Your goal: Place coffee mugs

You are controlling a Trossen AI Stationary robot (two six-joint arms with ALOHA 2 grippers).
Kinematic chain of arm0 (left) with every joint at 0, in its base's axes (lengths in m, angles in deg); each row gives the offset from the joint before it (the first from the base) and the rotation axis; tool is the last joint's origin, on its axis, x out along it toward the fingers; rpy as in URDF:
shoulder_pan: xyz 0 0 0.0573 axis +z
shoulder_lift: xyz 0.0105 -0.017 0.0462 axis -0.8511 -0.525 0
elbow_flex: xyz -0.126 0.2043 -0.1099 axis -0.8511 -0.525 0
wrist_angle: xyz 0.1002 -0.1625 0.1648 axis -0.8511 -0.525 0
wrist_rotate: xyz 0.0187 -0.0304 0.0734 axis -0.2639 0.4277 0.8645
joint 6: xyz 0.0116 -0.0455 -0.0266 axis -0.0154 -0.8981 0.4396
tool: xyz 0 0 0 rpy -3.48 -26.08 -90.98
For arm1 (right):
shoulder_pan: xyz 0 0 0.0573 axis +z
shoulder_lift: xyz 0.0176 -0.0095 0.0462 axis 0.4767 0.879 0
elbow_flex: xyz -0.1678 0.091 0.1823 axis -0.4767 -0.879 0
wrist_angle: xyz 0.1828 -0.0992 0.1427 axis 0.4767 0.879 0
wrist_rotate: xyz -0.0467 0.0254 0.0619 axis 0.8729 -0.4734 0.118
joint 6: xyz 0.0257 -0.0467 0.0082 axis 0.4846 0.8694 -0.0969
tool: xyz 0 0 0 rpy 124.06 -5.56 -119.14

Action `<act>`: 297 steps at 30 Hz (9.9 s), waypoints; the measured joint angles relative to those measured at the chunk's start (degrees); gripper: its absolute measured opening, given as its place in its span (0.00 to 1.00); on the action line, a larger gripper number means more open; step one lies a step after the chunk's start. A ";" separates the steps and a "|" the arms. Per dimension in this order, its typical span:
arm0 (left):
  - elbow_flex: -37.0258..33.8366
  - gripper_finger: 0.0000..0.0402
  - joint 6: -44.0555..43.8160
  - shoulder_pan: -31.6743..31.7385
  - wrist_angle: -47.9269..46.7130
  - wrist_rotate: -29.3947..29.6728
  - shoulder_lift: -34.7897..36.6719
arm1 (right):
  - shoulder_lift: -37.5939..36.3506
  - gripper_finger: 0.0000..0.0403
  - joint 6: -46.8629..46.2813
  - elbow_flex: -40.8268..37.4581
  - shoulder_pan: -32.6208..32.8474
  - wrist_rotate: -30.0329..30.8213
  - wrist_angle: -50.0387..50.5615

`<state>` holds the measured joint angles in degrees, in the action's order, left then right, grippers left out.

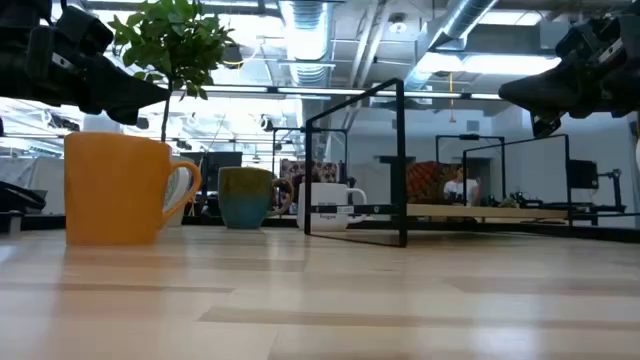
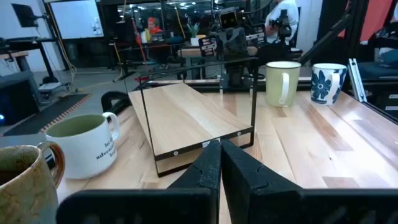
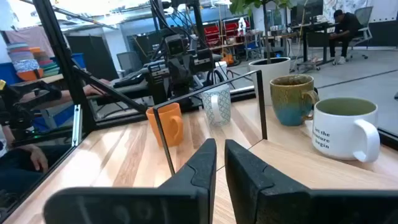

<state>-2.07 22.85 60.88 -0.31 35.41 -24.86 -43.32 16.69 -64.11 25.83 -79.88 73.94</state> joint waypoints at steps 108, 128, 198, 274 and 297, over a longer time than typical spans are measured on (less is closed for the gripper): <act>0.01 0.00 0.00 0.01 0.01 0.00 -0.01 | 5.95 0.15 -11.94 3.29 1.35 -2.81 -25.60; 0.00 0.00 0.00 0.00 0.02 0.01 0.00 | 44.30 0.35 -31.67 55.50 11.74 -2.86 58.90; 0.00 0.00 -0.01 0.01 0.00 0.00 0.00 | 77.73 0.24 -77.33 54.63 40.58 -4.93 81.91; 0.00 0.00 0.00 0.00 0.06 0.21 -0.02 | 85.51 0.41 -25.12 75.37 -41.76 16.89 65.04; 0.00 0.00 0.00 0.02 0.06 0.21 0.00 | 79.26 0.36 -19.51 75.39 -40.65 19.28 55.97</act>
<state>-2.07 22.85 60.90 -0.25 35.62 -24.87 35.93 -2.82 11.28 -14.83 -60.60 129.91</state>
